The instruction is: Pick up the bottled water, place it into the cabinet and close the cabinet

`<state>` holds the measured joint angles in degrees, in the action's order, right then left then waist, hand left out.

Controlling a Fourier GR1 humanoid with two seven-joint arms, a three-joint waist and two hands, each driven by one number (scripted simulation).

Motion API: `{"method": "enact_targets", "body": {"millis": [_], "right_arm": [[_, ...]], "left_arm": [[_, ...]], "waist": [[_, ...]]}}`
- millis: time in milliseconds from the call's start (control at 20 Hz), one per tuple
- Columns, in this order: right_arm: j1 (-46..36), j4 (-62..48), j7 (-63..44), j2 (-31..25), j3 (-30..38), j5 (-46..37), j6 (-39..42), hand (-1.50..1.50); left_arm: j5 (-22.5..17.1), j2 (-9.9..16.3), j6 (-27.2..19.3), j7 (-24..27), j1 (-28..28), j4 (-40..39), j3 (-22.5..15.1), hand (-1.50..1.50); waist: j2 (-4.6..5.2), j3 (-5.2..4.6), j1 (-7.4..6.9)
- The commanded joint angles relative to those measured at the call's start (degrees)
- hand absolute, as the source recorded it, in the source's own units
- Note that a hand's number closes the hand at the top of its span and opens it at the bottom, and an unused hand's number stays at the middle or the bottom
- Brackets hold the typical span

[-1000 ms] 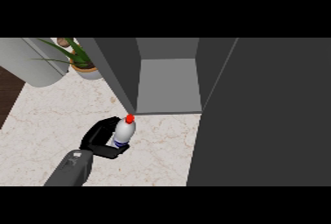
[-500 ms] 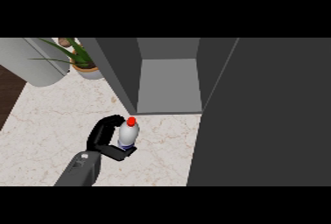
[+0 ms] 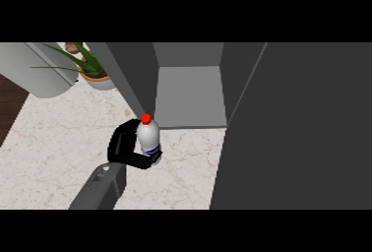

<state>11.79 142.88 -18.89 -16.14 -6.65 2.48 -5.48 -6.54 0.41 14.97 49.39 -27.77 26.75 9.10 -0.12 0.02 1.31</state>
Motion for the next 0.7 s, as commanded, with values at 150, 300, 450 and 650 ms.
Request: {"method": "enact_targets", "body": {"millis": [150, 300, 450, 650], "right_arm": [[4.8, 3.2, 2.6, 2.3, 5.3, 10.3, 3.6, -1.5], [4.3, 0.5, 3.1, 2.2, 9.4, 12.0, 4.9, -1.5], [2.7, -0.7, 3.5, 2.2, 10.2, 12.7, 6.1, -1.5], [3.0, -1.5, 4.0, 2.2, 13.5, 15.0, 7.8, -1.5]], "left_arm": [[-11.5, -0.4, -3.5, -4.7, -4.1, 2.7, -9.7, 1.5], [-14.9, -0.3, -5.3, -7.0, -4.5, 4.5, -11.7, 1.5], [-19.4, -0.3, -8.7, -8.7, -6.9, 5.1, -15.3, 1.5], [-20.7, -0.3, -10.8, -10.2, -7.7, 7.5, -17.5, 1.5]], "waist": [[-0.4, 0.06, 0.56], [-0.31, 0.05, 0.15], [-0.31, 0.03, 1.5], [-0.43, 0.08, 1.58]]}}
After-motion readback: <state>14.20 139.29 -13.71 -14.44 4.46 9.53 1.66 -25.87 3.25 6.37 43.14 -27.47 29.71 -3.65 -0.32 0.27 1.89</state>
